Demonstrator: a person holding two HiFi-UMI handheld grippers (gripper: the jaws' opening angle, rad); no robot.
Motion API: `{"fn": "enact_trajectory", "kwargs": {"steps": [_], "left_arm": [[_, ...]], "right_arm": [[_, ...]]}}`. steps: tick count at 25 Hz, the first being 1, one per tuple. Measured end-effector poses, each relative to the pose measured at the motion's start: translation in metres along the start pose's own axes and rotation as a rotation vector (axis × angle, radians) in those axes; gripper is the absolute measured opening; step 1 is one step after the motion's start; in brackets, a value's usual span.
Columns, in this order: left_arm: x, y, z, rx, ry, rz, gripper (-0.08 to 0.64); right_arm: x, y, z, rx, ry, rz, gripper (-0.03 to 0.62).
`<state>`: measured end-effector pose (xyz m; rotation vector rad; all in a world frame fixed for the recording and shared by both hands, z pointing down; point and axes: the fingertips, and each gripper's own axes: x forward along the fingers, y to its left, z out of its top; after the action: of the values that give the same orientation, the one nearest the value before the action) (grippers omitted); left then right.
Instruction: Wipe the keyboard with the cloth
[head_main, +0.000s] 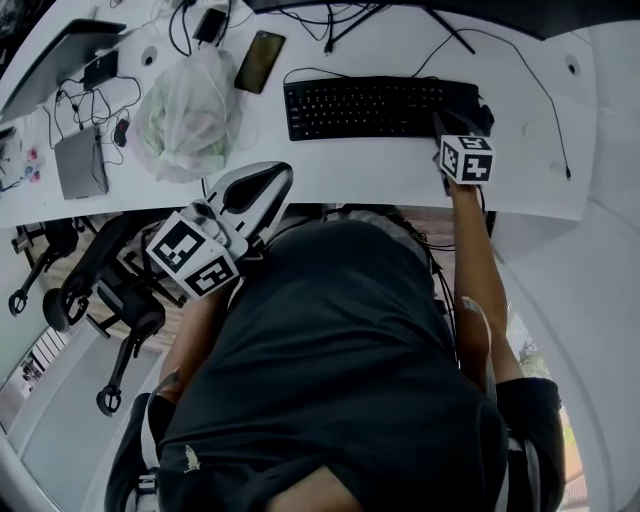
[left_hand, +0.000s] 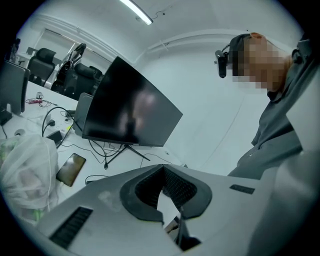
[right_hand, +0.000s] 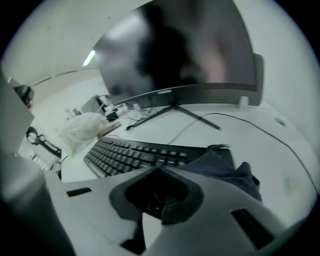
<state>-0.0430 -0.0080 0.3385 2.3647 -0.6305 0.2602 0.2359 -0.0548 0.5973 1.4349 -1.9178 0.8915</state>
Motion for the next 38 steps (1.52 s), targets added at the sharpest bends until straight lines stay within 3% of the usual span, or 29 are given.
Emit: {"fn": "enact_trajectory", "kwargs": {"steps": [2, 5, 7, 9, 11, 13, 16, 18, 21, 25, 26, 28, 31, 33, 35, 38], "left_arm": [[0.01, -0.008, 0.0, 0.02, 0.013, -0.006, 0.005], [0.016, -0.015, -0.002, 0.038, 0.02, 0.009, 0.005], [0.017, -0.014, -0.003, 0.024, 0.013, 0.024, 0.005], [0.018, -0.013, -0.003, 0.008, 0.001, 0.034, 0.005], [0.019, -0.014, -0.005, 0.004, -0.004, 0.042, 0.005], [0.023, -0.016, -0.006, 0.003, -0.003, 0.044, 0.005], [0.03, -0.019, -0.009, 0.001, 0.006, 0.038, 0.005], [0.034, -0.022, -0.01, 0.012, 0.014, 0.035, 0.005], [0.03, -0.021, -0.011, 0.016, 0.013, 0.05, 0.005], [0.02, -0.012, -0.01, -0.018, -0.011, 0.062, 0.005], [0.018, -0.01, -0.011, -0.021, -0.014, 0.063, 0.005], [0.017, -0.01, -0.014, -0.023, -0.01, 0.057, 0.005], [0.018, -0.01, -0.014, -0.012, 0.002, 0.042, 0.005], [0.017, -0.009, -0.013, -0.006, 0.006, 0.039, 0.005], [0.012, -0.008, -0.014, -0.001, 0.006, 0.045, 0.005], [0.001, 0.0, -0.014, -0.012, -0.003, 0.06, 0.005]], "right_arm": [[0.013, 0.026, 0.0, -0.037, 0.011, 0.087, 0.02], [0.004, -0.017, -0.013, 0.15, -0.018, 0.071, 0.018], [-0.016, -0.061, -0.016, 0.281, -0.065, 0.027, 0.018], [-0.035, -0.109, -0.022, 0.384, -0.098, -0.076, 0.02], [-0.043, -0.132, -0.023, 0.461, -0.132, -0.123, 0.018], [-0.032, -0.109, -0.006, 0.415, -0.155, -0.043, 0.018], [0.01, -0.029, 0.012, 0.175, -0.07, 0.151, 0.02], [0.026, -0.011, 0.013, 0.071, -0.004, 0.159, 0.02], [0.017, -0.043, 0.013, 0.123, -0.021, 0.081, 0.018], [-0.018, -0.113, 0.005, 0.098, 0.022, -0.194, 0.02], [-0.018, -0.114, 0.006, 0.09, 0.028, -0.219, 0.02], [-0.007, -0.087, 0.019, 0.068, 0.003, -0.159, 0.019], [0.027, 0.013, 0.045, -0.077, -0.027, 0.066, 0.02], [0.048, 0.074, 0.048, -0.185, 0.004, 0.207, 0.02], [0.061, 0.09, 0.041, -0.198, 0.039, 0.247, 0.02], [0.053, 0.043, 0.032, -0.056, 0.036, 0.183, 0.018]]}}
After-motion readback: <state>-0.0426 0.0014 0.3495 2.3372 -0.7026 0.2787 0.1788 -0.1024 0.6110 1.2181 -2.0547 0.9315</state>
